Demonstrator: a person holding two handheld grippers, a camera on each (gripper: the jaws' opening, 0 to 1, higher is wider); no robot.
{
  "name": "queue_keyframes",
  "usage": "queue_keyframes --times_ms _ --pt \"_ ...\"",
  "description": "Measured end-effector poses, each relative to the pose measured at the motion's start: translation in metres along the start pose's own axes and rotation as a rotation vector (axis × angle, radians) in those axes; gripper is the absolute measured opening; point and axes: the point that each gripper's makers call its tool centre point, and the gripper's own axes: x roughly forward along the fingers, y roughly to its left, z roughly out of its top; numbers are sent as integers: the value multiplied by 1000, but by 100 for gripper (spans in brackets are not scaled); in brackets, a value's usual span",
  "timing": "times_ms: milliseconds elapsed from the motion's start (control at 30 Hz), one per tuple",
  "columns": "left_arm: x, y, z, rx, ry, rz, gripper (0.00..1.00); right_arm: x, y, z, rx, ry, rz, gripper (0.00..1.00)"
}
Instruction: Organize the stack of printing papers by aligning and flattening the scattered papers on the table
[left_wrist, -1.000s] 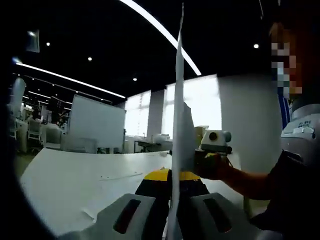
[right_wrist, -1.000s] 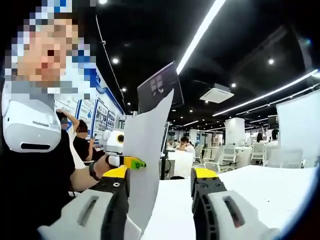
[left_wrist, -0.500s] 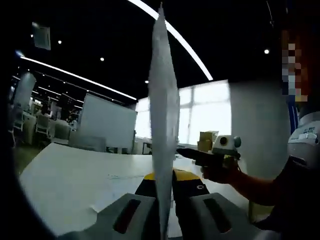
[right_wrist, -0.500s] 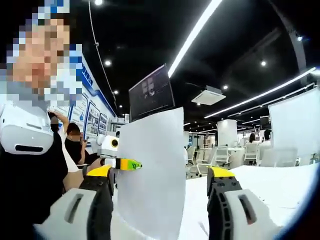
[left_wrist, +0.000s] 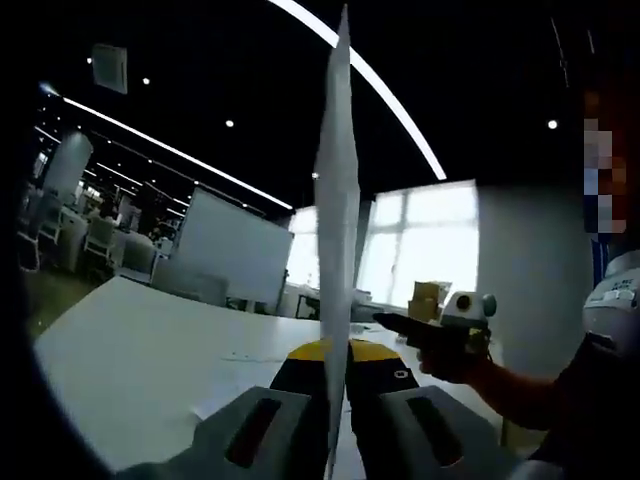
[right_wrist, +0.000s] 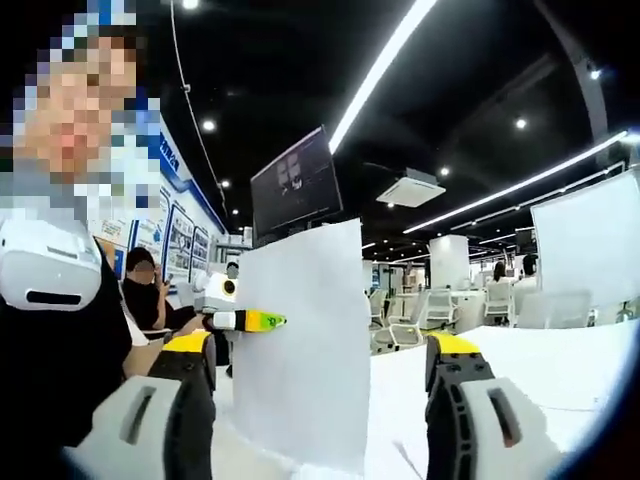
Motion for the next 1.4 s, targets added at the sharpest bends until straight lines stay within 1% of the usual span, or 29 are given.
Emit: queue_keyframes --times_ms 233,367,533,667,767,1000,1133,1267,1400 --pt "-1 4 -2 -22 -6 14 6 0 -3 -1 8 -4 -16 86" --pt "-3 6 -2 -39 -14 18 6 0 -4 -3 9 -5 -22 90" --pt "-4 10 -1 -62 -25 24 6 -1 -6 -4 21 1 -31 90" --pt "-5 13 -1 -71 -29 33 6 -2 -10 -6 11 11 -55 90" --pt "-7 18 2 -114 -54 33 6 -3 -13 -8 16 16 -66 90" --pt "-11 31 3 -156 -87 68 6 -6 -16 -9 24 15 -83 90" --pt "-14 38 4 -201 -115 81 6 -6 -15 -10 20 20 -81 89" --pt "-16 42 3 -265 -141 74 6 -6 -13 -14 3 36 -77 89" --pt "-18 46 1 -291 -156 76 6 -6 -12 -17 -3 46 -76 89"
